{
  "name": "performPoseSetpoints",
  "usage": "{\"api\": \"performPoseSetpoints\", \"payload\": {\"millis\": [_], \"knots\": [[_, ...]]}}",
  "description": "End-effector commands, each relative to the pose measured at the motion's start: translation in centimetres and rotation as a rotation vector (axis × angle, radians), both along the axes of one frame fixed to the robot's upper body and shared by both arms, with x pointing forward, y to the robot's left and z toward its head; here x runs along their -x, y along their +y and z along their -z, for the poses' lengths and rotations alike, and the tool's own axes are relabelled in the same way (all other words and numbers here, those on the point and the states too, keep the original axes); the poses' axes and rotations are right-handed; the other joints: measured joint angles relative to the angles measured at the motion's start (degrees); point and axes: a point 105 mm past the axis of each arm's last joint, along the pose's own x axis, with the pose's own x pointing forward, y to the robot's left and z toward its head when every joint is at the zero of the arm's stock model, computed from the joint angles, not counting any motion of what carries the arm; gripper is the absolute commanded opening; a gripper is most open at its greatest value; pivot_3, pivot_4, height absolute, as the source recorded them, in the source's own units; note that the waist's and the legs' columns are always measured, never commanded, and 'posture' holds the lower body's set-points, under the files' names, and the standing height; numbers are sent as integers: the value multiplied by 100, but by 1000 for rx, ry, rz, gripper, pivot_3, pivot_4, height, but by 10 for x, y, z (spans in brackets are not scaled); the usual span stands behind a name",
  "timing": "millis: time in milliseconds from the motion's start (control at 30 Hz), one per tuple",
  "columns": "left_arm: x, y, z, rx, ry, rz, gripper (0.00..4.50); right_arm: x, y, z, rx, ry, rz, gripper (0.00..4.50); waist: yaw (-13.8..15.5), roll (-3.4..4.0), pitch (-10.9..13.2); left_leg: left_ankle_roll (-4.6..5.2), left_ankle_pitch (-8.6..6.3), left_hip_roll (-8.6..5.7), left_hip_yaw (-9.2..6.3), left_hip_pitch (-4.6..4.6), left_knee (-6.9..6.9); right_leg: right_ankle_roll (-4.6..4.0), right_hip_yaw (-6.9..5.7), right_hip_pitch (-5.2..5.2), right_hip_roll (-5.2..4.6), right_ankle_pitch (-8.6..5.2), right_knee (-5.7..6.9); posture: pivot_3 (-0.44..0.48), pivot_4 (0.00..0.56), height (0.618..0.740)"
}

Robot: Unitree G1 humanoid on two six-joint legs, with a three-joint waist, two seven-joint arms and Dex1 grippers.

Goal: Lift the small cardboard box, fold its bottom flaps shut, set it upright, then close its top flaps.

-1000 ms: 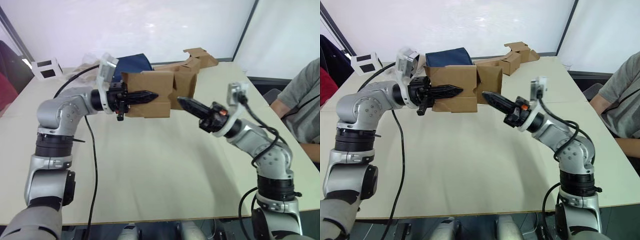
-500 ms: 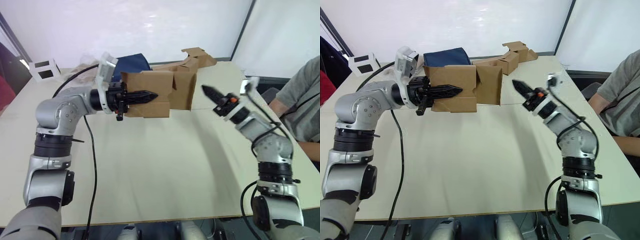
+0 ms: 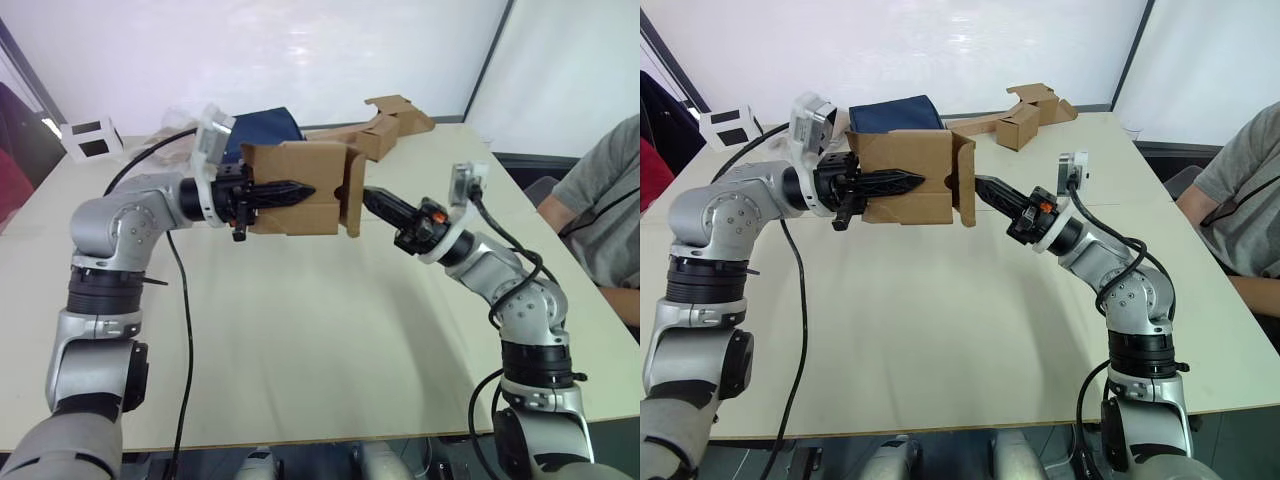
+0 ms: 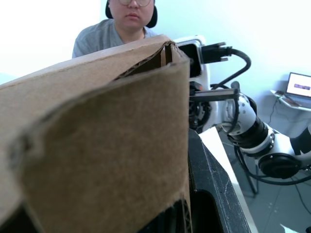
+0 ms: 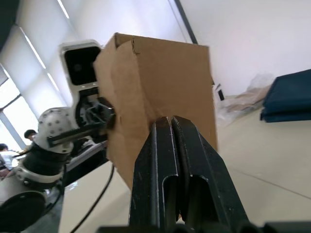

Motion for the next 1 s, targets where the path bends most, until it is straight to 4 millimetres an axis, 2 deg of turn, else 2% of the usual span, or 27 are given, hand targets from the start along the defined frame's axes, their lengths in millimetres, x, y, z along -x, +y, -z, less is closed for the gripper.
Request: {"api": "performPoseSetpoints", "payload": {"millis": [33, 100, 200, 267, 433, 1000], "knots": [[8, 0, -11, 11, -35, 45, 0, 7, 4, -11, -57, -31, -13, 33, -3, 0, 0, 0, 0, 0, 0, 0, 0, 0, 0, 0, 0, 0, 0, 0, 150, 740], [9, -1, -10, 9, -30, 54, 0, 7, 4, -12, -76, -26, -9, 33, -1, 0, 0, 0, 0, 0, 0, 0, 0, 0, 0, 0, 0, 0, 0, 0, 150, 740], [11, 0, -11, 25, -16, 70, 0, 6, 3, -12, -101, -8, -14, 731, 7, 0, 0, 0, 0, 0, 0, 0, 0, 0, 0, 0, -1, 0, 0, 0, 150, 740], [13, 3, -13, 36, -4, 81, 0, 7, 2, -12, -138, 15, -36, 1563, 6, 0, 0, 1, 0, -1, 0, 0, 1, 0, 0, 0, -1, 0, 0, 0, 150, 740], [13, 7, -15, 54, 15, 82, 0, 14, -2, -16, -226, 56, -96, 1563, -1, 0, 0, 2, -1, 0, 0, 0, 0, 0, 0, 0, 0, 0, 0, 0, 150, 740], [10, 10, -17, 76, 30, 71, 0, 20, 2, -6, -241, 98, -99, 1563, -1, 0, 0, 12, -7, 0, 0, 0, 0, 0, 0, 0, 0, 0, 0, 0, 150, 740]]}}
